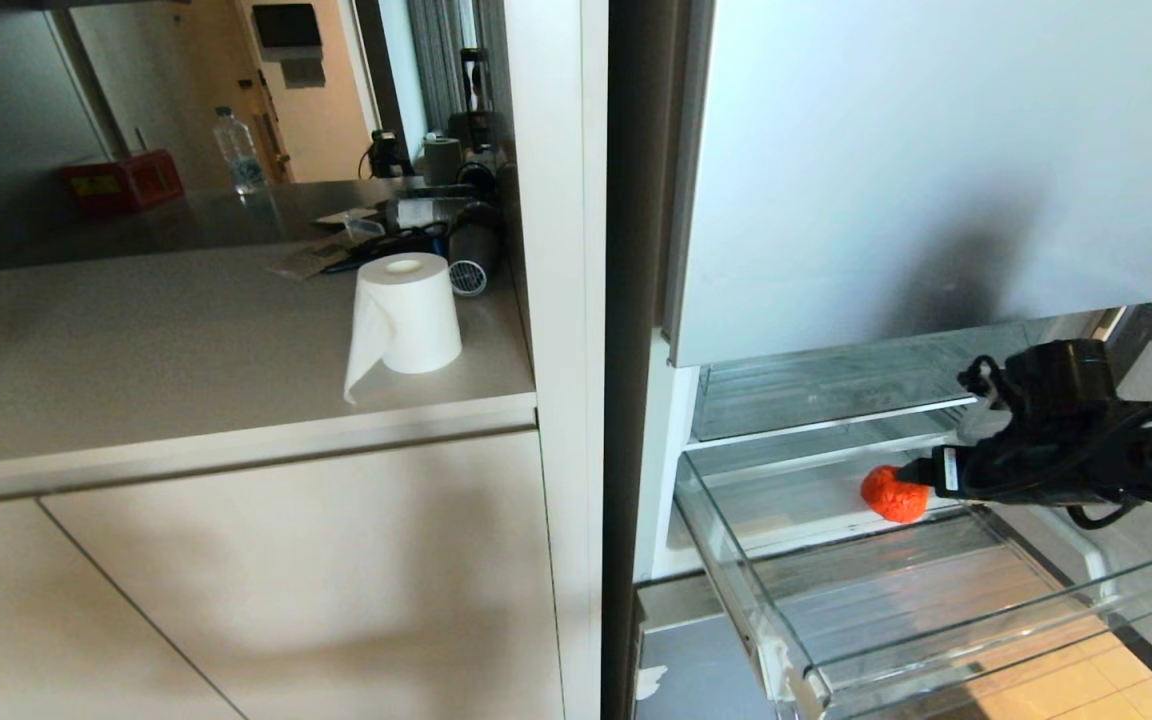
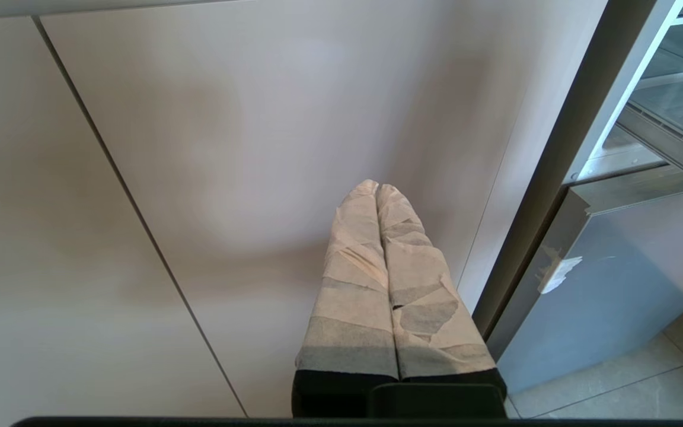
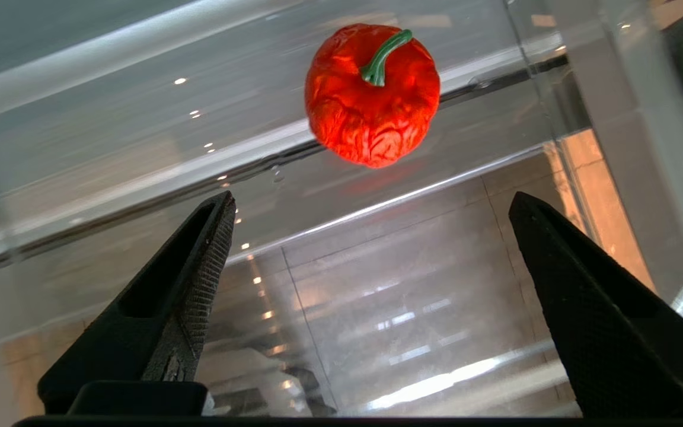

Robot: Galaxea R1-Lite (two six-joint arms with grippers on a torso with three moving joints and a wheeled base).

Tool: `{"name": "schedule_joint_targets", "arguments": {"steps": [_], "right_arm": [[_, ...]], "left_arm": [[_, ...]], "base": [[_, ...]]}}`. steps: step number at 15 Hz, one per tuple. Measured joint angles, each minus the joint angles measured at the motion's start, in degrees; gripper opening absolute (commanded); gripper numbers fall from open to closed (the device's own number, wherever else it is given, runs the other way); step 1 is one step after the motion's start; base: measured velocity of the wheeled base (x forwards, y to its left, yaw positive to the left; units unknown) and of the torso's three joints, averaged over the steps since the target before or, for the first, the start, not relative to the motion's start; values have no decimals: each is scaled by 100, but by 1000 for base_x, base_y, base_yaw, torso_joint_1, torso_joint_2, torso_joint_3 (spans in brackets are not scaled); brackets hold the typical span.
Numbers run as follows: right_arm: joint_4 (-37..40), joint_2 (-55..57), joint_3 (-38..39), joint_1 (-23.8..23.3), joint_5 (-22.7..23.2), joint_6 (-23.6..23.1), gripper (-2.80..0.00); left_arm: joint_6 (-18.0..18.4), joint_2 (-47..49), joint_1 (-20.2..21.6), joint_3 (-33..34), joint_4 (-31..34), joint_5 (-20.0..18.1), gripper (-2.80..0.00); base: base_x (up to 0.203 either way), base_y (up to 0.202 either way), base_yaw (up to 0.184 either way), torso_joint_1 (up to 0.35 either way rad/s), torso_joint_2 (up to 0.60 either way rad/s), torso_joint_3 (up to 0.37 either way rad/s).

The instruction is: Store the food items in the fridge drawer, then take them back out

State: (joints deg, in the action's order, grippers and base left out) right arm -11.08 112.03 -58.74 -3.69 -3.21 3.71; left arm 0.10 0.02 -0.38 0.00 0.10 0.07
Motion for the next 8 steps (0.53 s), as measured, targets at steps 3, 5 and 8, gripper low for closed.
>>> {"name": "schedule_joint_targets", "arguments": {"steps": [3, 5, 8], "right_arm": [[-5, 534, -341, -5, -4, 17, 0], [-16, 808, -525, -10, -6, 17, 0], [-30, 1166, -814, -71, -4, -9, 0]], "left_arm": [[0, 0, 0, 0, 0, 0, -280], [0, 0, 0, 0, 0, 0, -280], [0, 0, 0, 0, 0, 0, -280]], "base": [[0, 0, 0, 0, 0, 0], [0, 0, 0, 0, 0, 0], [0, 0, 0, 0, 0, 0]]}}
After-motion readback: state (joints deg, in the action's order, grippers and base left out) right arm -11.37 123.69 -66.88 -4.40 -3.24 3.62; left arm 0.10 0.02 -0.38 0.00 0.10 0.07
